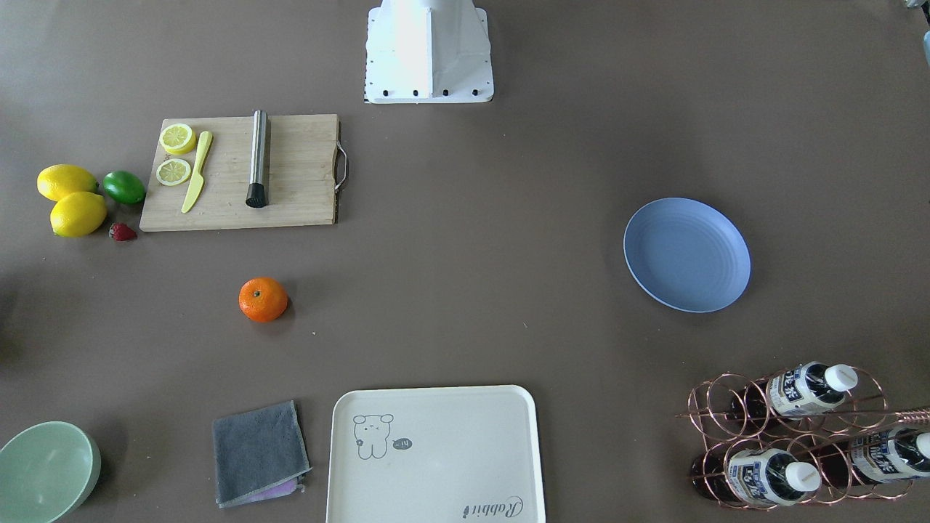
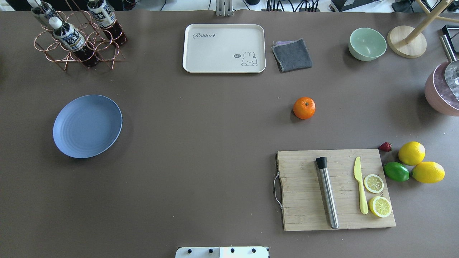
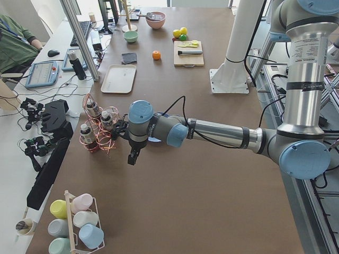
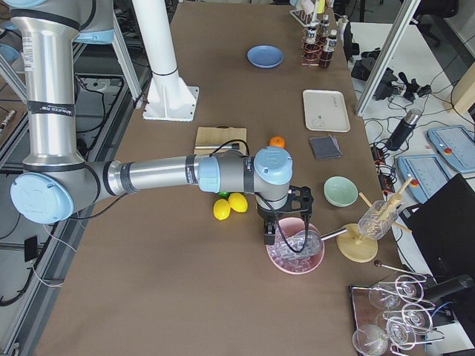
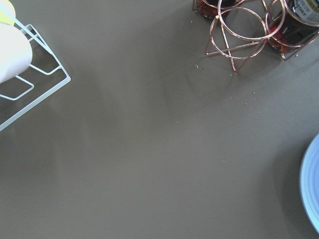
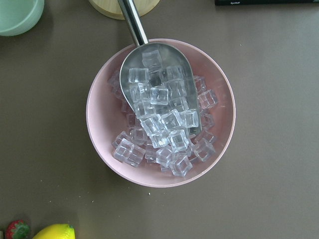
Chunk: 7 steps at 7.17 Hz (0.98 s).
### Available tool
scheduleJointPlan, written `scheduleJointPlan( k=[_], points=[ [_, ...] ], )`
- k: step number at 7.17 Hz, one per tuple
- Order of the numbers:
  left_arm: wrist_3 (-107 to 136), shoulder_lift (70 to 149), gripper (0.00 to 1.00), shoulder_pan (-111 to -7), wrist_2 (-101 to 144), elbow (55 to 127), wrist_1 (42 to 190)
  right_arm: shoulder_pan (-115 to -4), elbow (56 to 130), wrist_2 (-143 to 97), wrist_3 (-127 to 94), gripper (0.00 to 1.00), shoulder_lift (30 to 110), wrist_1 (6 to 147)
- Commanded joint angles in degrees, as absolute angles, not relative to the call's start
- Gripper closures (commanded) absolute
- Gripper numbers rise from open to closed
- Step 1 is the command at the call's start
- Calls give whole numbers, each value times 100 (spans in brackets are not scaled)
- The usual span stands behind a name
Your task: Pick orange to plate
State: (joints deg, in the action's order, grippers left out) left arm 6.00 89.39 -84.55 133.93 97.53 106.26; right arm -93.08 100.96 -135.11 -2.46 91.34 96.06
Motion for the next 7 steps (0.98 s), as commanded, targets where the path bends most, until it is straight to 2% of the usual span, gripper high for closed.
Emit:
scheduleJointPlan(
  k=[1, 3, 7],
  points=[
    [598, 8877, 2, -8429, 13473, 9180, 11596, -9308, 10099, -13544, -246, 0, 9132, 9606],
    [911, 8859, 2, -8105, 13772, 8475, 13150, -9308, 10090, -13588, -246, 0, 9123, 9598],
    [5381, 9079, 2, -6219, 13267, 8482, 15043, -9229, 10028, -13649, -298, 0, 8912, 9589]
  ],
)
